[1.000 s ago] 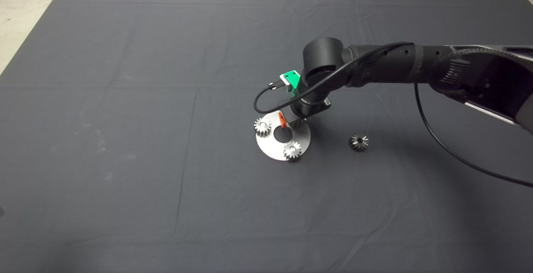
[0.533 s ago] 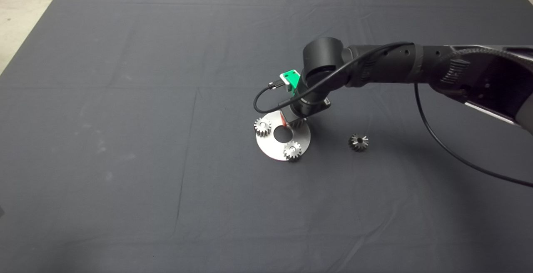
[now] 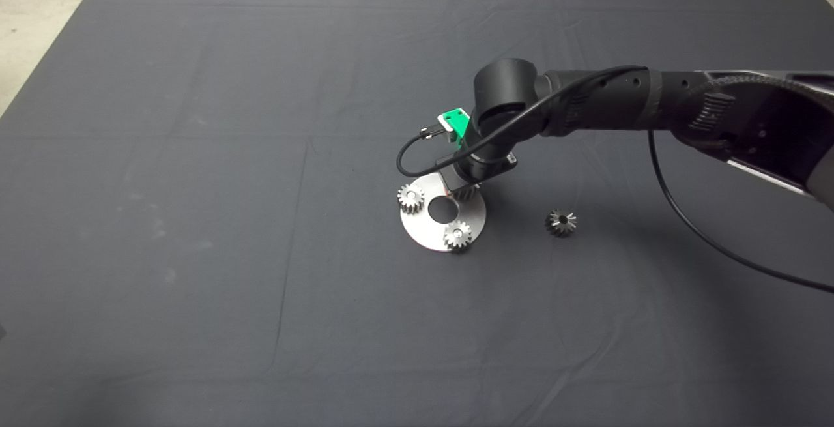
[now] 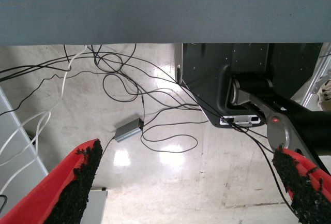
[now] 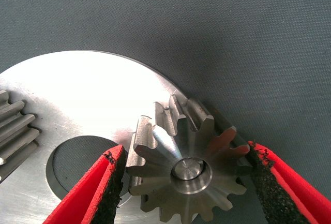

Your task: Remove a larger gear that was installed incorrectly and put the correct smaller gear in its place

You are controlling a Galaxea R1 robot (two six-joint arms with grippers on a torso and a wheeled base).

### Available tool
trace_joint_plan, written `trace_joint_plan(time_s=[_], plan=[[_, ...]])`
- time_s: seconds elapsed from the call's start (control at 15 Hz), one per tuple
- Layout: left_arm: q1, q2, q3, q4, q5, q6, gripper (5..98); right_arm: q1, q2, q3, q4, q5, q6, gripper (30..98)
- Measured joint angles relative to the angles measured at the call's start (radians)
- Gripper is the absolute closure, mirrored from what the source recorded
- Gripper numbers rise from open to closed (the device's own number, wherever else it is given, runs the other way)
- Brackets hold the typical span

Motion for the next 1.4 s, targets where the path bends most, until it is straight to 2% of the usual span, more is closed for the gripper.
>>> trace_joint_plan(time_s=[0.07, 0.2, 0.4, 0.47, 1.4], plan=[[0.000, 0.000, 0.000, 0.000, 0.000, 0.000, 19.4, 0.000, 0.000, 0.000, -0.001, 0.000, 0.000, 66.9], [0.000, 0.000, 0.000, 0.000, 0.000, 0.000, 19.4, 0.000, 0.000, 0.000, -0.001, 0.000, 0.001, 71.6], [0.000, 0.000, 0.000, 0.000, 0.000, 0.000, 19.4, 0.000, 0.000, 0.000, -0.001, 0.000, 0.001, 72.0], [0.000, 0.000, 0.000, 0.000, 0.000, 0.000, 19.4, 0.000, 0.000, 0.000, -0.001, 0.000, 0.002, 75.2], [0.000, 0.000, 0.000, 0.000, 0.000, 0.000, 19.4, 0.000, 0.003, 0.004, -0.002, -0.003, 0.003, 80.0]])
